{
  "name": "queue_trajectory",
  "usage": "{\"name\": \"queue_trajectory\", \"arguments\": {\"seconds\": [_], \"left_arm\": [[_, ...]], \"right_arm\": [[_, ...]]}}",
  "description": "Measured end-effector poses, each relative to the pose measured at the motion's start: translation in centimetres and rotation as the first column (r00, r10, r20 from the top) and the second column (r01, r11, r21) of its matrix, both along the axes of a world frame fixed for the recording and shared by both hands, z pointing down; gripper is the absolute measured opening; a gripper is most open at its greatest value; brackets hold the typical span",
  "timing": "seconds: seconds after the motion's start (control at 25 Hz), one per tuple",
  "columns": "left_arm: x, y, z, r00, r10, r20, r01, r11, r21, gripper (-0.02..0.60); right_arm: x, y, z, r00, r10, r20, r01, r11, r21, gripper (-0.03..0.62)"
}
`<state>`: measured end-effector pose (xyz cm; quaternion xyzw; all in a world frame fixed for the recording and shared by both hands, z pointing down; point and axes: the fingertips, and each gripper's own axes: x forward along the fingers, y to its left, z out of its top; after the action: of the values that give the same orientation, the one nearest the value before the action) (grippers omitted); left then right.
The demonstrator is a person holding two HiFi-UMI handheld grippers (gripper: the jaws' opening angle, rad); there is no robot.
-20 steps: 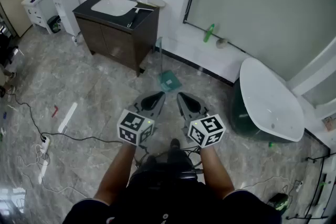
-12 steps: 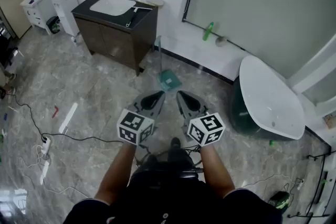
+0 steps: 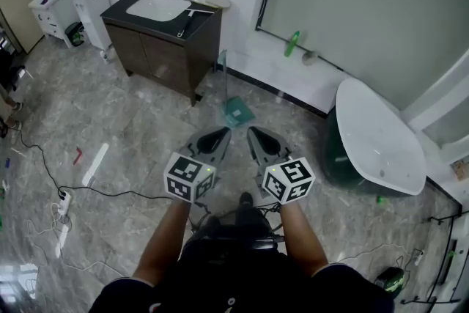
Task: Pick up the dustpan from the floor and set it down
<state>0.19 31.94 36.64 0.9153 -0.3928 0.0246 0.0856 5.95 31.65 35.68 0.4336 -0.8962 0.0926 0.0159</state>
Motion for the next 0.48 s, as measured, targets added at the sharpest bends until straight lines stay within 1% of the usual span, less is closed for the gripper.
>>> {"name": "queue_trajectory", "arguments": {"seconds": [0.48], "left_arm": [[-1.2, -1.6, 0.7, 1.0, 0.009, -0.012, -0.009, 1.0, -0.005, 0.015]], "right_arm": [[-0.7, -1.7, 0.7, 1.0, 0.022, -0.021, -0.022, 1.0, -0.007, 0.006]]}}
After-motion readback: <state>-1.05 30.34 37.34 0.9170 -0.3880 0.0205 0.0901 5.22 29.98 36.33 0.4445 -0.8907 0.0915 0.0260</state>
